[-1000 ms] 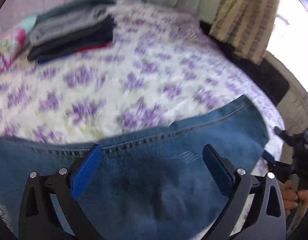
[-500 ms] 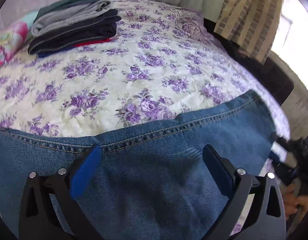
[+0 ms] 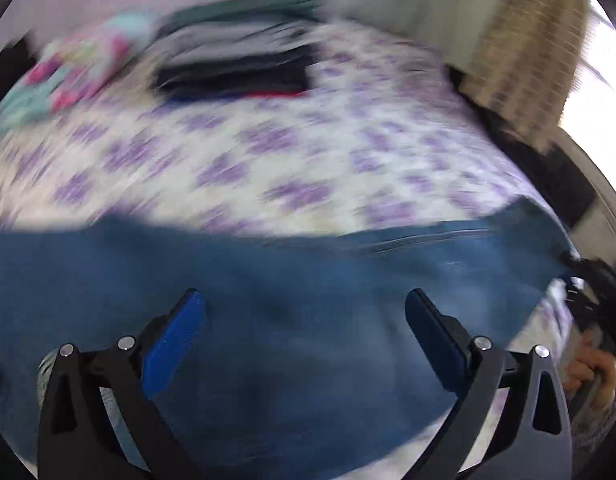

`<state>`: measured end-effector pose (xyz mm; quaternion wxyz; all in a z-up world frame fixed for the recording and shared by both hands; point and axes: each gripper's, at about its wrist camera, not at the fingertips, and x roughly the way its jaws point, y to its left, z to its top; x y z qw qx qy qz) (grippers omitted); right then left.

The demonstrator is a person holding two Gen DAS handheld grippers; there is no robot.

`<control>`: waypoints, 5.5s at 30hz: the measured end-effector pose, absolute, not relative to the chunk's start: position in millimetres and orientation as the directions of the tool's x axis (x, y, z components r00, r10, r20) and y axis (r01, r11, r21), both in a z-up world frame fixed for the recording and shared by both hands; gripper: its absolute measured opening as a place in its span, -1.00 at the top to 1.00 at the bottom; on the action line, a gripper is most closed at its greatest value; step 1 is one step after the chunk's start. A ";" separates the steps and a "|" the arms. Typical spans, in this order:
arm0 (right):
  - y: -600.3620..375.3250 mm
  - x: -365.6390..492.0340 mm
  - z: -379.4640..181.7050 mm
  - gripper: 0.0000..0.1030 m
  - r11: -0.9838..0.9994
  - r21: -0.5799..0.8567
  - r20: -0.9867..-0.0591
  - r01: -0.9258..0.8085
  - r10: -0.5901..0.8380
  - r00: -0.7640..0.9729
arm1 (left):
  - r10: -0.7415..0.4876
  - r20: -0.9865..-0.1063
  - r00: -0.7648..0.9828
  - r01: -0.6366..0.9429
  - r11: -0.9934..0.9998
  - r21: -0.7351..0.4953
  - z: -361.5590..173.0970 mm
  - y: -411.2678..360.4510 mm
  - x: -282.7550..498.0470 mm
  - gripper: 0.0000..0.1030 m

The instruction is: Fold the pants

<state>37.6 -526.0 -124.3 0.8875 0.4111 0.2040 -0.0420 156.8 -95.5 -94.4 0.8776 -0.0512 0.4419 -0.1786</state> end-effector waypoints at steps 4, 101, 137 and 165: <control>-489.6 47.6 -83.6 0.63 0.799 0.571 -0.380 0.186 0.056 0.923 | -0.381 -0.728 0.569 0.210 0.924 -0.320 -95.5 -60.8 152.7 -0.83; -206.1 95.6 -99.0 -0.93 0.935 -0.003 -0.655 -0.355 0.266 0.707 | -0.435 -0.496 0.751 -0.155 0.615 -0.773 -110.5 215.8 120.3 -0.90; -178.3 98.5 -101.2 -0.93 0.914 -0.207 -0.659 -0.348 0.133 0.740 | -0.284 -0.498 0.820 -0.115 0.769 -0.629 -76.0 198.4 101.1 0.22; -168.0 165.5 -109.7 -0.93 0.921 -0.240 -0.740 -0.308 0.032 0.672 | -0.233 -0.413 0.880 0.046 0.909 -0.415 -5.7 133.7 76.0 0.29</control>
